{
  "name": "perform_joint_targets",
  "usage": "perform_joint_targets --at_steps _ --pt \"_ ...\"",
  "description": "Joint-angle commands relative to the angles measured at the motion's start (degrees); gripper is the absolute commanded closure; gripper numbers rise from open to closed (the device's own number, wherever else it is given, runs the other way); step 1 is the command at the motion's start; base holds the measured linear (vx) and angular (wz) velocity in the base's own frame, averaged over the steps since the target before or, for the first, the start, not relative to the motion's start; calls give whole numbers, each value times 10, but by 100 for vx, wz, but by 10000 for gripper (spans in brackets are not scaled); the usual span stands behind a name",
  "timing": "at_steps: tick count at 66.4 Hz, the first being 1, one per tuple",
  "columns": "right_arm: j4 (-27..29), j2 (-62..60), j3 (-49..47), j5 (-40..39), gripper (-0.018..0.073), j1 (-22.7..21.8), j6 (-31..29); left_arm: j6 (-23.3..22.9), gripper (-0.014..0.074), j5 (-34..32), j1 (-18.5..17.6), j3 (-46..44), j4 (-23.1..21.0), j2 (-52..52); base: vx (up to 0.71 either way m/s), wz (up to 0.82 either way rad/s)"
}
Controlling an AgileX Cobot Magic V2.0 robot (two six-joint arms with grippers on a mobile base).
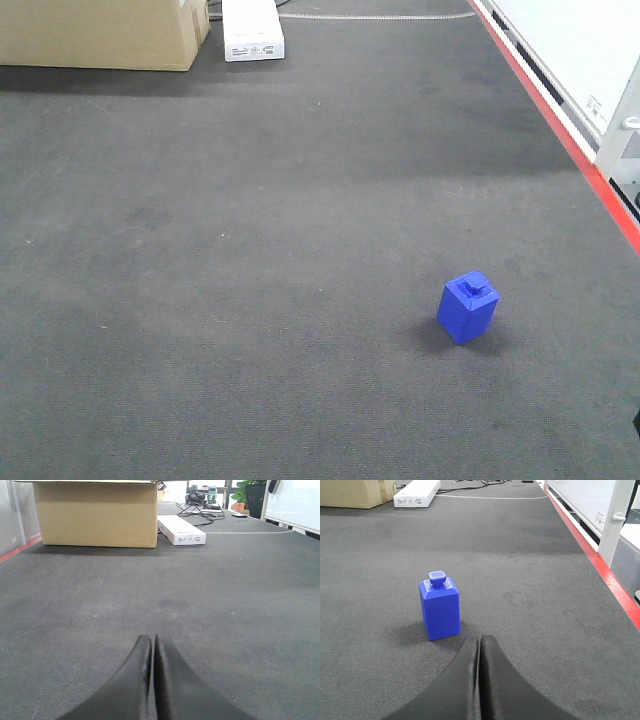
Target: Pour parts from conveyor to right shelf
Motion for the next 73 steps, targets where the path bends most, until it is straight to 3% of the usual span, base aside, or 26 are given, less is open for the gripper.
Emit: perform_joint_targets --at_steps 1,73 --pt "-2 -7 5 -40 568 -1 -4 -5 602 -45 -3 -11 -5 9 0 0" --pt "-4 -7 5 -62 568 -1 -7 -5 602 -45 -3 -11 -5 9 0 0"
